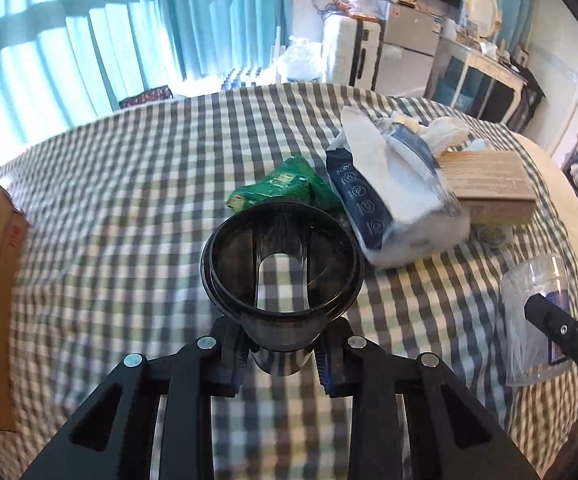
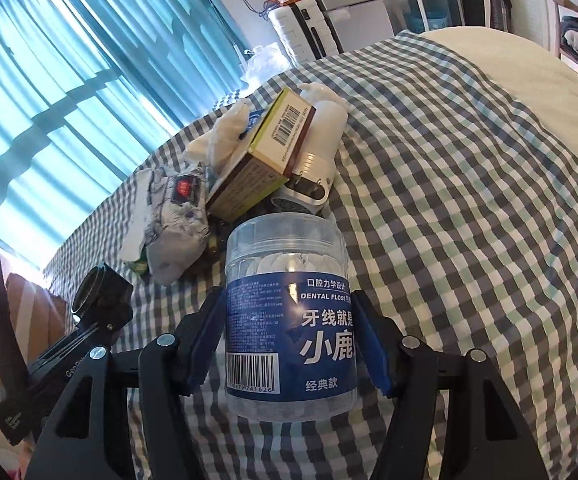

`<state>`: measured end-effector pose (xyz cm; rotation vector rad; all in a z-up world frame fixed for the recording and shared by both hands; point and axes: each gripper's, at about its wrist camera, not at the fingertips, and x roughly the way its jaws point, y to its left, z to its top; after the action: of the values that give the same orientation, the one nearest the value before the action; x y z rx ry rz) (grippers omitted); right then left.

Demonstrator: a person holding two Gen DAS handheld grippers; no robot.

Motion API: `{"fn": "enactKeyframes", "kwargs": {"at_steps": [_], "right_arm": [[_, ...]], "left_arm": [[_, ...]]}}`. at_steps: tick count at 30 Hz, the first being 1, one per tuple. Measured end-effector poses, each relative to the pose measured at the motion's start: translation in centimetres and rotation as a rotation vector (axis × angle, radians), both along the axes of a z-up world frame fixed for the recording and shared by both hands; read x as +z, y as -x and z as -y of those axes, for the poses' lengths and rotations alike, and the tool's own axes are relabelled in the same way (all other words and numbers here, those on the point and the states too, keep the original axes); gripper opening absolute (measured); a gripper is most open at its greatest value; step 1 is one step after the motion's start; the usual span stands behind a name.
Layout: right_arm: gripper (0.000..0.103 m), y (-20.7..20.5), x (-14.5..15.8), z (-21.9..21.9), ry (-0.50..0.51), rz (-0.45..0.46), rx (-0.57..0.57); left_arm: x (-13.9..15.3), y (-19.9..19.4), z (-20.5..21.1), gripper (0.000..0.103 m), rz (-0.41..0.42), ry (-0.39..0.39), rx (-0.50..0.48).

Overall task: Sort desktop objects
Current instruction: 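Carry the black cup and floss jar into the cardboard box and release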

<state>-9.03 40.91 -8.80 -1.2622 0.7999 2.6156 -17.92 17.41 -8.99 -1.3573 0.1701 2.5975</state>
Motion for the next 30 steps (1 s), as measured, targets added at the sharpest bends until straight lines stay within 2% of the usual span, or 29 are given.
{"fn": "enactKeyframes", "kwargs": {"at_steps": [9, 16, 30], "right_arm": [[0.062, -2.7, 2.4, 3.9, -0.019, -0.030, 0.053], [0.062, -4.7, 5.7, 8.4, -0.060, -0.073, 0.120], [0.062, -5.7, 14.0, 20.7, -0.131, -0.193, 0.300]], "left_arm": [[4.7, -4.6, 3.8, 0.028, -0.072, -0.040, 0.001], [8.1, -7.2, 6.7, 0.028, -0.121, -0.076, 0.019], [15.2, -9.2, 17.7, 0.028, -0.200, -0.126, 0.169]]}}
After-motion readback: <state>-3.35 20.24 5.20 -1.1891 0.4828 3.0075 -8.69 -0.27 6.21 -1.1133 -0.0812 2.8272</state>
